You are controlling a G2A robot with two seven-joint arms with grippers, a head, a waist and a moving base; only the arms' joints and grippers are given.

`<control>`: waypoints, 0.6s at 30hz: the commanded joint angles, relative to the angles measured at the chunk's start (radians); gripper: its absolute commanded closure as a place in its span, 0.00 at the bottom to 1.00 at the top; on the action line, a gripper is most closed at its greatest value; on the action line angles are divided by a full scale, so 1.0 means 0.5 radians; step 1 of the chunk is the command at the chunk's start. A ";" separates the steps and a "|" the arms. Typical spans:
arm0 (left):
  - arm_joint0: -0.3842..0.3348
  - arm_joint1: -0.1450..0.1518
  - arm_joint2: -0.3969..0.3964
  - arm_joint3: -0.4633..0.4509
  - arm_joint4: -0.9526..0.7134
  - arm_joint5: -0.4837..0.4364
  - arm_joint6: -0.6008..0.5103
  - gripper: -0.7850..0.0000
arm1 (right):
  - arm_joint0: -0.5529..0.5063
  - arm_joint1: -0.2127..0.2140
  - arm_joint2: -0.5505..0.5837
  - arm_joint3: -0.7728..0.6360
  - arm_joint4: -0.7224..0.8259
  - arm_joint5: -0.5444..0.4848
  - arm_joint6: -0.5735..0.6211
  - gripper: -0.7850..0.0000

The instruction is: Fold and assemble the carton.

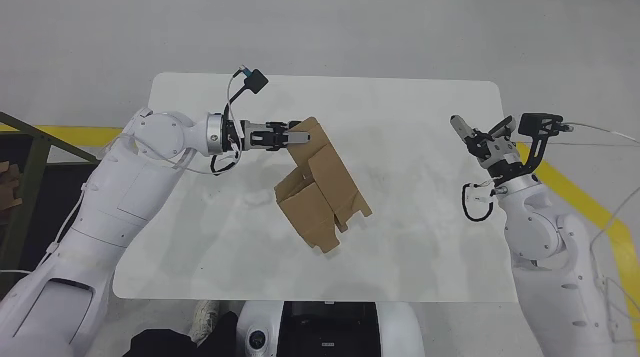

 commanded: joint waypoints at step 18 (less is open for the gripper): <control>-0.222 -0.084 0.190 0.193 -0.118 -0.050 -0.241 1.00 | -0.002 0.010 -0.205 0.003 0.378 -0.498 0.437 0.00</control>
